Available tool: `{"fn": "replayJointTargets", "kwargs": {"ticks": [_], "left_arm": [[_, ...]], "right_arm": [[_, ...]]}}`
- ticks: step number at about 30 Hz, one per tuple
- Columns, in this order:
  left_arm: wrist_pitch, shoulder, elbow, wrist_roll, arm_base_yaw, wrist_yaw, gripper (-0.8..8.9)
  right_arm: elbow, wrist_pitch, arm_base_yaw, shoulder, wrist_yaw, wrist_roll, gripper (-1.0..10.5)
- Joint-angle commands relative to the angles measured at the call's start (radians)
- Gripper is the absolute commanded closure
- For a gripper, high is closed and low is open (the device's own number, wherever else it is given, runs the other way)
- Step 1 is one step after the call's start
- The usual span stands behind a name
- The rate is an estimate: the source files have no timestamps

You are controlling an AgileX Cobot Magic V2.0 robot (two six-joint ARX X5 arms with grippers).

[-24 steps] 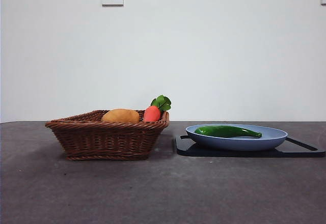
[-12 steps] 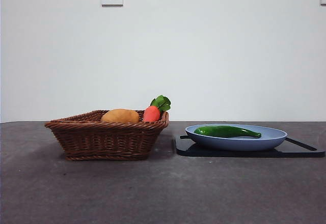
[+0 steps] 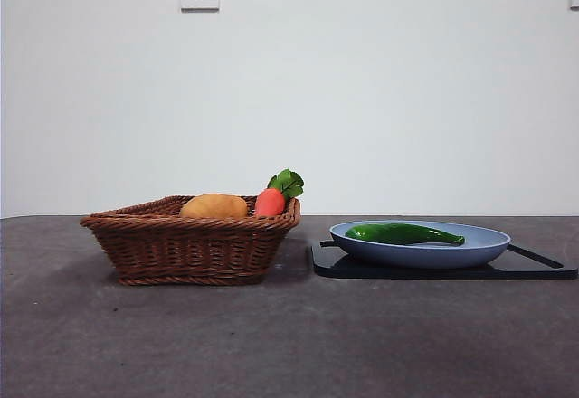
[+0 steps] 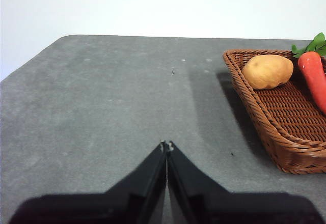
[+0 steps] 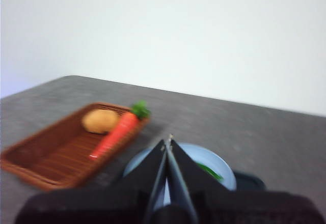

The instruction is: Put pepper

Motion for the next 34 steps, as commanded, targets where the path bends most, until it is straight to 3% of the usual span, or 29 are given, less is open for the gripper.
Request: {"fn": "replayJointTargets", "kwargs": {"ticks": [1, 4, 14, 23, 26, 34], "left_arm": [[0.010, -0.004, -0.011, -0.006, 0.003, -0.002, 8.06], [0.010, -0.004, -0.011, -0.006, 0.003, -0.002, 8.06], [0.010, -0.004, -0.011, -0.006, 0.003, -0.002, 8.06], [0.010, -0.004, -0.011, -0.006, 0.003, -0.002, 8.06], [0.010, -0.004, -0.011, -0.006, 0.003, -0.002, 8.06], [0.010, -0.004, -0.011, -0.006, 0.003, -0.002, 8.06]], "right_arm": [[-0.094, 0.039, -0.002, -0.052, 0.060, 0.051, 9.4], [-0.177, 0.040, -0.002, -0.116, 0.100, 0.055, 9.4], [-0.341, 0.038, -0.002, -0.220, 0.100, 0.094, 9.4], [-0.358, -0.040, -0.002, -0.220, 0.096, 0.106, 9.4], [-0.358, -0.038, -0.002, -0.220, 0.097, 0.164, 9.4], [-0.358, -0.037, -0.002, -0.219, 0.097, 0.163, 9.4]]}}
